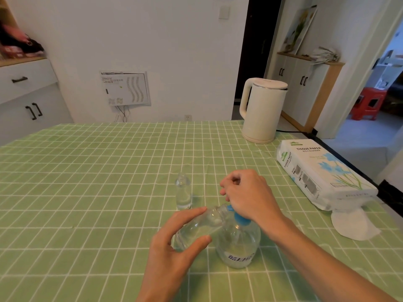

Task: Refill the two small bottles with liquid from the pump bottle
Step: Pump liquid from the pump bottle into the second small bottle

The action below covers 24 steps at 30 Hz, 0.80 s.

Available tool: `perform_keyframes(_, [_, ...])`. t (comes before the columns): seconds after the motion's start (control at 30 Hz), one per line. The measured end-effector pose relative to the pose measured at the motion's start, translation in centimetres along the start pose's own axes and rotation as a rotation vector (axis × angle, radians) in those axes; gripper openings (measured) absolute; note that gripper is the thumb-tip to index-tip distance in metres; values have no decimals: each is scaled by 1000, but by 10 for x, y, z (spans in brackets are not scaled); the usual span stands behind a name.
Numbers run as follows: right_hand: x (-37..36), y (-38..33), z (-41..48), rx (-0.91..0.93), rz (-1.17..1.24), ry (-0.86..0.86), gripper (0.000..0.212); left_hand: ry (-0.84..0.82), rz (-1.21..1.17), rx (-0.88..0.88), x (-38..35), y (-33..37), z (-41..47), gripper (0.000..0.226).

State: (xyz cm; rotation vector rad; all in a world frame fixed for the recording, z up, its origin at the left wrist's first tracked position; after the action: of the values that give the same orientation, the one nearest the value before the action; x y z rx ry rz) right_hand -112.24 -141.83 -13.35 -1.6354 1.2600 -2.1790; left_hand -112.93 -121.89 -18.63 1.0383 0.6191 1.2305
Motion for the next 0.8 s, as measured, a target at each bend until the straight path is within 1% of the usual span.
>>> perform_keyframes(0.27, [5, -2, 1, -2, 0, 8, 28, 3, -1, 3, 1, 2, -1, 51])
perform_keyframes(0.33, [9, -6, 2, 21, -18, 19, 29, 9, 0, 7, 2, 3, -1, 52])
perform_keyframes(0.5, [10, -10, 2, 32, -24, 12, 28, 18, 15, 15, 3, 4, -1, 59])
perform_keyframes(0.8, [2, -1, 1, -1, 6, 5, 28, 6, -18, 30, 3, 2, 0, 53])
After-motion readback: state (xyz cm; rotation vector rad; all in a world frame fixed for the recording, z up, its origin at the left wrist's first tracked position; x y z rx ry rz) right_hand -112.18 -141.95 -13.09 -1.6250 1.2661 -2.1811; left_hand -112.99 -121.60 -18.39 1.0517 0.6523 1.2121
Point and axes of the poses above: each hand's wrist, its own z-axis towards the middle knuckle, its own x-axis out of the back of the hand, y = z × x, the point moved 7 cm from there along z, towards the middle knuckle, and after that the axes turned 3 degrees about y, right-handed, at the moved point
